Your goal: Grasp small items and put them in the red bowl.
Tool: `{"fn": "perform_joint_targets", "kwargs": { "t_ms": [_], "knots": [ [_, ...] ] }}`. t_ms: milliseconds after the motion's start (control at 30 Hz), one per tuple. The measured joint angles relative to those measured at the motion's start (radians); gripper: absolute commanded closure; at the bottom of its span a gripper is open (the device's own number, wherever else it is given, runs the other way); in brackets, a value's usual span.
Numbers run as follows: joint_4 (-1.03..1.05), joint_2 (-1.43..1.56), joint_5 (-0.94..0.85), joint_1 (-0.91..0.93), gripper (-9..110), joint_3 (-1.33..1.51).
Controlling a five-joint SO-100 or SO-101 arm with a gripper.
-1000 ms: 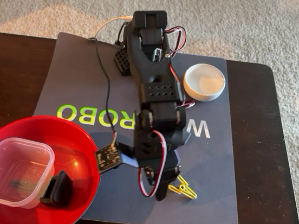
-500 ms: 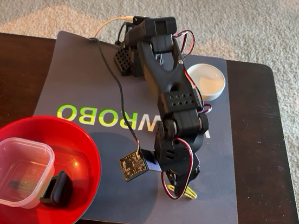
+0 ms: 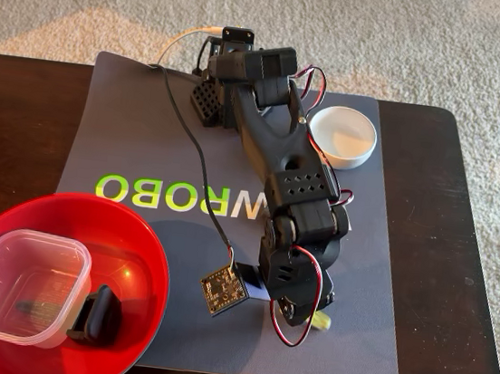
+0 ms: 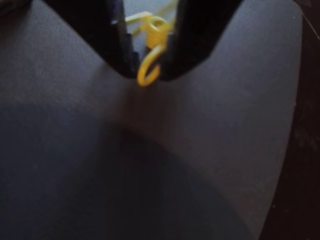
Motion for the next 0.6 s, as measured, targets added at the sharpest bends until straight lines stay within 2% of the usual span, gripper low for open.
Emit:
{"fn": "perform_joint_targets", "kwargs": {
  "t_ms": [433,600],
  "knots": [
    [0.032,-0.006,-0.017,-0.029,101,-0.015],
    [0.080,0.137,-0.023,-0.009,101,-0.015]
  ]
}}
